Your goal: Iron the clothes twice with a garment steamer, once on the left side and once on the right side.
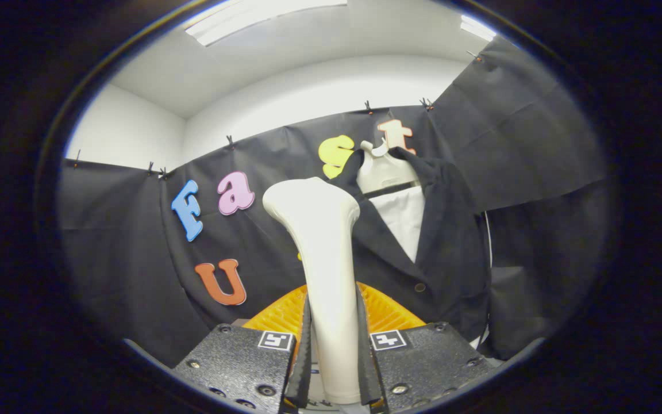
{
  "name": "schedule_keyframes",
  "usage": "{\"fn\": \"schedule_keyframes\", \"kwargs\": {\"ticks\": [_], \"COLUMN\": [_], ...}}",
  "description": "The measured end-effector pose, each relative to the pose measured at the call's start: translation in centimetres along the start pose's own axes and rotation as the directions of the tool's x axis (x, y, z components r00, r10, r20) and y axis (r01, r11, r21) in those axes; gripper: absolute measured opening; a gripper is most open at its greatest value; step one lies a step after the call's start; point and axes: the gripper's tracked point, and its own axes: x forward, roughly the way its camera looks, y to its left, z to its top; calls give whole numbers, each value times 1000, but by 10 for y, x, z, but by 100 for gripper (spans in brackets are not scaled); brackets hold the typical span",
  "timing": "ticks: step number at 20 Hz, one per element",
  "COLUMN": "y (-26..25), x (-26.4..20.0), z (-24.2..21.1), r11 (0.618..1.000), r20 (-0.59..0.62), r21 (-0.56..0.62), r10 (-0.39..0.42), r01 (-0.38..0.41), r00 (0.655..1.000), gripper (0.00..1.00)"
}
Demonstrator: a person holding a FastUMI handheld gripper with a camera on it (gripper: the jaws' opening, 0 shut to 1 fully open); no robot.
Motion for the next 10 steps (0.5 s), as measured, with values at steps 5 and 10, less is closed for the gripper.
{"fn": "schedule_keyframes", "kwargs": {"ticks": [5,10], "y": [-28,-34], "x": [37,73], "z": [28,37], "r11": [1000,1000], "r20": [32,36], "r21": [-10,-25], "r10": [-17,-18], "r01": [17,19], "r00": [999,999], "gripper": [36,36]}}
